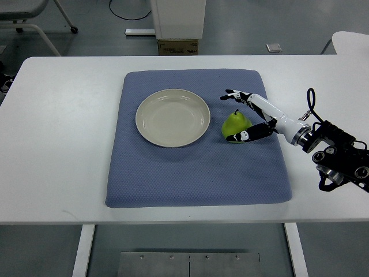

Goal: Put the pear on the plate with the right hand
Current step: 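Close the right hand fingers around the base of the green pear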

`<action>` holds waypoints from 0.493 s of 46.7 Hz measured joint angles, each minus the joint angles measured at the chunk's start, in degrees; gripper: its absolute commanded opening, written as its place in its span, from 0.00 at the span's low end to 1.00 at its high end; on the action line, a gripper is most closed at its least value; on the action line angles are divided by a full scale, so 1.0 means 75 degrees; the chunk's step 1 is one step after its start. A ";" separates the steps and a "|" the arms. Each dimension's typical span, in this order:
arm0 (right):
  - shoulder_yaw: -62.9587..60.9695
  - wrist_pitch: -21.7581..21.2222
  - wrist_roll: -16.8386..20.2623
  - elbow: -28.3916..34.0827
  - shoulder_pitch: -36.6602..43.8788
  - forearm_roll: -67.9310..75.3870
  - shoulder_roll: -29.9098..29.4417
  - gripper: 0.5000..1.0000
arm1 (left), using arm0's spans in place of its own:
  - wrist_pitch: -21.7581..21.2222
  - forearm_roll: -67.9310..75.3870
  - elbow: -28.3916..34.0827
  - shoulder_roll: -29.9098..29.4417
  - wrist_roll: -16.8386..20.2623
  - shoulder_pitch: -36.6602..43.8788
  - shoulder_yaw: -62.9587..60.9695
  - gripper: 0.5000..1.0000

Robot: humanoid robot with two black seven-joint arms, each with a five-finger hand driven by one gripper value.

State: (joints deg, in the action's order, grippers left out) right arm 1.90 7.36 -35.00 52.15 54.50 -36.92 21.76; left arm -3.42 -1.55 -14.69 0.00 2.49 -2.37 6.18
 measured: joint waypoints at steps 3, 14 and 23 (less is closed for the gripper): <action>0.0140 0.0071 0.0000 -0.0119 0.0000 0.0000 -0.0077 0.99 | 0.0000 0.0000 0.0000 0.0000 -0.0002 0.0000 0.0002 1.00; 0.0425 0.0343 0.0000 -0.0471 -0.0003 0.0000 -0.0333 0.97 | -0.0005 -0.0001 0.0001 0.0000 -0.0005 0.0000 0.0002 1.00; 0.0450 0.0400 0.0000 -0.0742 -0.0042 -0.0001 -0.0454 0.89 | -0.0004 -0.0002 0.0001 0.0000 -0.0005 0.0000 0.0001 1.00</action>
State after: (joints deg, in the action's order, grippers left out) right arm 5.27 10.36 -35.00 46.59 54.18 -36.92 18.35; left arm -3.45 -1.57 -14.68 0.00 2.45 -2.38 6.19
